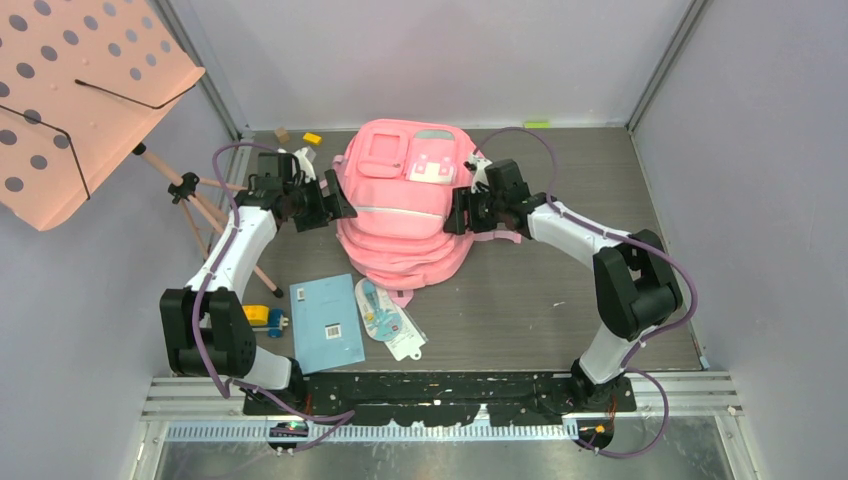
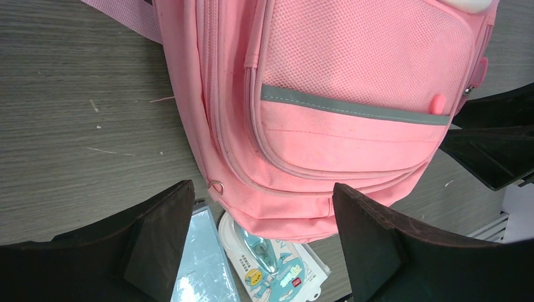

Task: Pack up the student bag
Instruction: Unzip the student bag at the center of the board.

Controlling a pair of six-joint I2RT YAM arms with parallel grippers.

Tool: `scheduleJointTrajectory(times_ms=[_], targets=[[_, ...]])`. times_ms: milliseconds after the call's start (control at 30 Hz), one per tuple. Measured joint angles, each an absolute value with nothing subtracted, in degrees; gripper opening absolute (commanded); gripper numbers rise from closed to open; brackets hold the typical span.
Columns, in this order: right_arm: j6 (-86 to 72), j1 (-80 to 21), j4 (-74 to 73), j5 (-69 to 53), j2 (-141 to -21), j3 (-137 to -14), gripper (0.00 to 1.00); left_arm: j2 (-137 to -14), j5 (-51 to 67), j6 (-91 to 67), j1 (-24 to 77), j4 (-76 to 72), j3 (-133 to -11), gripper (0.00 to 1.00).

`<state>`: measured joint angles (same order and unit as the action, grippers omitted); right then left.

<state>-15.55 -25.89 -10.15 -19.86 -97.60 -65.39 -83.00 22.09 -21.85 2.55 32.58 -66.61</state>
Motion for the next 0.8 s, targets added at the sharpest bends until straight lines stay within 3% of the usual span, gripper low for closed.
scheduleJointTrajectory(times_ms=[233, 367, 500, 800], targets=[[-15.2, -27.0, -11.2, -15.0, -97.6, -65.4, 0.57, -83.0, 22.1, -21.8, 2.5, 32.6, -66.6, 0.82], [-15.3, -27.4, -11.2, -13.1, -97.6, -65.4, 0.64, -83.0, 22.1, -21.8, 2.5, 32.6, -66.6, 0.81], [-15.4, -27.3, -11.0, -12.1, -97.5, -65.3, 0.65, -83.0, 22.1, -21.8, 2.5, 32.7, -66.6, 0.81], [-15.8, -25.2, -10.3, -12.8, -97.0, -65.3, 0.50, -83.2, 22.1, -21.8, 2.5, 32.7, -66.6, 0.80]])
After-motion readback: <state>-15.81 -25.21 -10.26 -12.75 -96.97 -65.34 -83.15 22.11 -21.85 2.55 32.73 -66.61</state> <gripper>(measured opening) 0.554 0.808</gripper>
